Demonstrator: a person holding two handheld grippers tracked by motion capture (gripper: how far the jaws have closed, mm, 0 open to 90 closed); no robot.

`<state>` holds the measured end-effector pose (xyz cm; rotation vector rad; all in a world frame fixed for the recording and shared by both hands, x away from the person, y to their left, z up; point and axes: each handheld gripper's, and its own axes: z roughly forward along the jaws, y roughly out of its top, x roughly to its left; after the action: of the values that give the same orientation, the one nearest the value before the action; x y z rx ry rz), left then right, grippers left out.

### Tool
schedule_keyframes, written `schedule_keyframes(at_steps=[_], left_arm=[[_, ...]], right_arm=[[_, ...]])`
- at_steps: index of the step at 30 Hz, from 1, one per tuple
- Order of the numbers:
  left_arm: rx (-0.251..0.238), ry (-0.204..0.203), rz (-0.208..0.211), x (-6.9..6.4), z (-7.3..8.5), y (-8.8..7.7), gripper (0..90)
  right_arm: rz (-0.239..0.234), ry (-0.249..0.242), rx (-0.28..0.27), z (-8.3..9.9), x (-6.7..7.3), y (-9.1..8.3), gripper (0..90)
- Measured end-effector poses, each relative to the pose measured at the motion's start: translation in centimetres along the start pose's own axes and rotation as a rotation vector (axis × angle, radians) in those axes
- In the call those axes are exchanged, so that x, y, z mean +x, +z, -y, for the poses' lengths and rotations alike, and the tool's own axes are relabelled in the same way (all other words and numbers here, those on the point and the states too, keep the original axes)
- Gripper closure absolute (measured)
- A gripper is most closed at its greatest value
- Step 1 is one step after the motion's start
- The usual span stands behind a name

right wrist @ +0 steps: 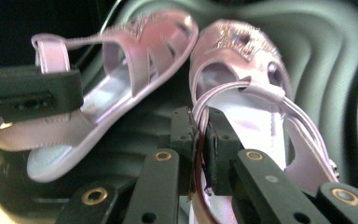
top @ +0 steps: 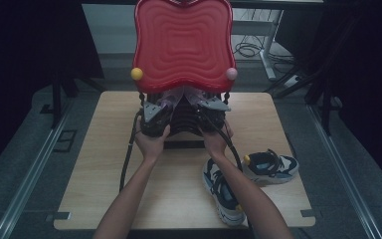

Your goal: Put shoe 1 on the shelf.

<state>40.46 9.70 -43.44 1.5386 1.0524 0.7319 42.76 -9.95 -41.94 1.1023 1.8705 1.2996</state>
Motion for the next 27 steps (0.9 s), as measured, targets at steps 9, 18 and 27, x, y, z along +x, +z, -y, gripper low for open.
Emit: schedule_keyframes(at_steps=[9,18,27], left_arm=[[0.024,-0.006,0.022,0.3,0.1,-0.1,82.0],[0.02,-0.054,0.082,0.8,-0.1,-0.9,60.8],[0.033,-0.062,0.105,1.1,-0.6,-2.2,52.1]], right_arm=[[-0.041,-0.009,0.067,0.5,0.0,0.5,73.5],[-0.09,0.021,0.102,0.4,-0.2,-0.4,58.7],[-0.138,0.045,0.109,0.2,-0.4,-2.1,55.6]])
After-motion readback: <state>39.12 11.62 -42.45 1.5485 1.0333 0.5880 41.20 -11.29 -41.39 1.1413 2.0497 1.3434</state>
